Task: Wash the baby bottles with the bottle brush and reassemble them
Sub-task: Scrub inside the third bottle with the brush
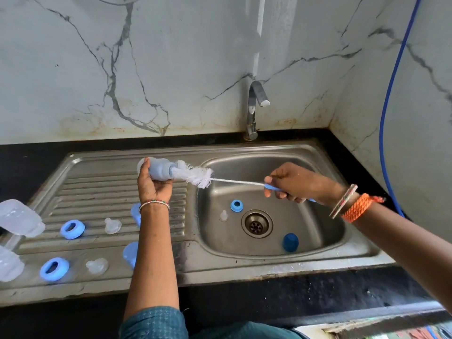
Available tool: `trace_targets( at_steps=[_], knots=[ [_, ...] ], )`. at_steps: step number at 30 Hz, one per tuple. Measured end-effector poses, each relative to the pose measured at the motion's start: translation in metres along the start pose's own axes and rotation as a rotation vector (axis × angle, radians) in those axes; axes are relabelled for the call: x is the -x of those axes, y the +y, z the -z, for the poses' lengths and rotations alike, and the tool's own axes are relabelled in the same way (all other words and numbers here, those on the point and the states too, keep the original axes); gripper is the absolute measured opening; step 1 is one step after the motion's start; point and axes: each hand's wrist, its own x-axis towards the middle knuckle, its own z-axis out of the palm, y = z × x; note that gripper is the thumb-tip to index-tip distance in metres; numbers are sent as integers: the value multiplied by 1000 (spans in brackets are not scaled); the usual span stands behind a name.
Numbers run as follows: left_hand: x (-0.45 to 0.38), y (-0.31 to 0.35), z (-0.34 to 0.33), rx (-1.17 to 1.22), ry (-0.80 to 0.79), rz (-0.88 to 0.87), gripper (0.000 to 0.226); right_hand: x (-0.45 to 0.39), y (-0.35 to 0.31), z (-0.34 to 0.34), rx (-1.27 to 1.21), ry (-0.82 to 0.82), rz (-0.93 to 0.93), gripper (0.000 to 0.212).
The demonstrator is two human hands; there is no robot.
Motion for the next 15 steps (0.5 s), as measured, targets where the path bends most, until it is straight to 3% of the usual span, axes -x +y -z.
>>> trace_targets(
  at_steps=[2, 4, 5, 7, 9, 10, 12, 14, 15],
  knots=[
    [-2, 0, 5, -25, 23, 23, 44, 1, 4, -3, 477, 336, 195, 20],
    [-2, 0, 3, -100, 90, 27, 44, -1, 11, -2, 871, 657, 393, 5],
    [-3, -1, 2, -127, 119, 21, 43, -3, 18, -1, 985, 766, 503, 14],
    [-3, -2, 0, -116, 127, 11, 40, -5, 26, -1, 962, 833, 642, 19],
    [-2, -3, -1, -93, 121, 7, 31, 0, 20, 2, 702, 658, 474, 11],
    [-2, -3, -1, -88, 114, 5, 29, 4, 15, 4, 508, 456, 293, 10],
    [-2, -5, -2, -63, 102, -7, 30, 4, 12, 8, -9, 30, -38, 28],
    [-2, -9, -1, -42, 108, -15, 26, 2, 12, 7, -115, -12, -112, 35],
    [-1, -10, 0, -32, 112, -17, 24, 1, 15, 3, 100, 115, -29, 31]
  ],
)
